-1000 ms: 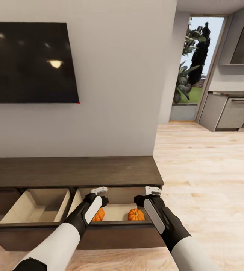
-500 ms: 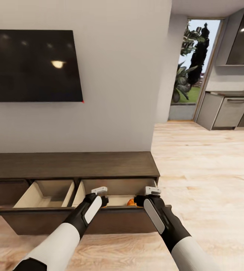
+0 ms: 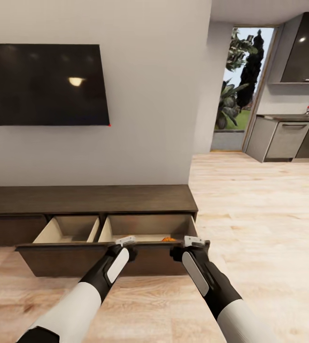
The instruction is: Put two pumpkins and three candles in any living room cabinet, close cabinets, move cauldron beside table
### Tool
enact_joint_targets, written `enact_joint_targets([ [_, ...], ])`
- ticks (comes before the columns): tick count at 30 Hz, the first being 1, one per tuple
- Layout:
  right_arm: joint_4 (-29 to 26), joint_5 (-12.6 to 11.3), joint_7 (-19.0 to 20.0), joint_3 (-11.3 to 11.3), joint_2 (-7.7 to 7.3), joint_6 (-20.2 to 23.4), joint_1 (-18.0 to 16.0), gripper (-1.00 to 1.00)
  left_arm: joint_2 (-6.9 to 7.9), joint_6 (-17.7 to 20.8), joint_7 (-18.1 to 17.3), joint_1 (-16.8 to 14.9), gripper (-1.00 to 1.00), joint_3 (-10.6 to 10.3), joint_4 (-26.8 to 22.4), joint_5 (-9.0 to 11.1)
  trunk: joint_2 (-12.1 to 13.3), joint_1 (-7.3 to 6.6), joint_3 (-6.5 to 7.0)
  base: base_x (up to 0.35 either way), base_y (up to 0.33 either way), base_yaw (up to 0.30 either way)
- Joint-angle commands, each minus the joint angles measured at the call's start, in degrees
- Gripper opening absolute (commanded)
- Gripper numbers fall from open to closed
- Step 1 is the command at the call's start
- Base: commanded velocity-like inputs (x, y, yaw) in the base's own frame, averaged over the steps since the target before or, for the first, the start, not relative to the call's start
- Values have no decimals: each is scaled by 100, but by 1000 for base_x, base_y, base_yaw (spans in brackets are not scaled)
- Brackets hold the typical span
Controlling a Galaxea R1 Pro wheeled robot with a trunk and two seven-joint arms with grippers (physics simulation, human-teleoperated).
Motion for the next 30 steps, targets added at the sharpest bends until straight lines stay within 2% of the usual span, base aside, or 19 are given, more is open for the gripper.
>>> enact_joint_targets([
  [1, -7, -60, -59, 14, -3, 7, -4, 100, 0, 10, 48, -1, 100, -12, -11, 44, -3, -4, -6, -327, 0, 0],
  [4, -7, -60, -59, 14, -3, 7, -4, 100, 0, -5, 48, -2, 100, -12, -24, 43, -3, -4, -6, -306, 0, 0],
  [11, -7, -60, -59, 14, -10, 7, -4, 100, 0, -18, 48, 0, 100, -12, -31, 40, -284, 150, -131, -213, 0, 0],
  [17, -7, -60, -59, 11, -19, 7, -4, 100, 0, -64, 51, 0, 100, -12, -34, 40, -524, 281, -239, -24, 0, 0],
  [22, -7, -60, -57, 5, -37, 7, -4, 100, 0, -475, 79, 2, 100, -12, -21, 40, -725, 391, -329, -1, 0, 0],
  [30, 1, -60, -51, 3, -54, 15, -4, 100, 0, -617, 96, 2, 100, -12, -2, 26, -1046, 567, -472, 0, 0, 0],
])
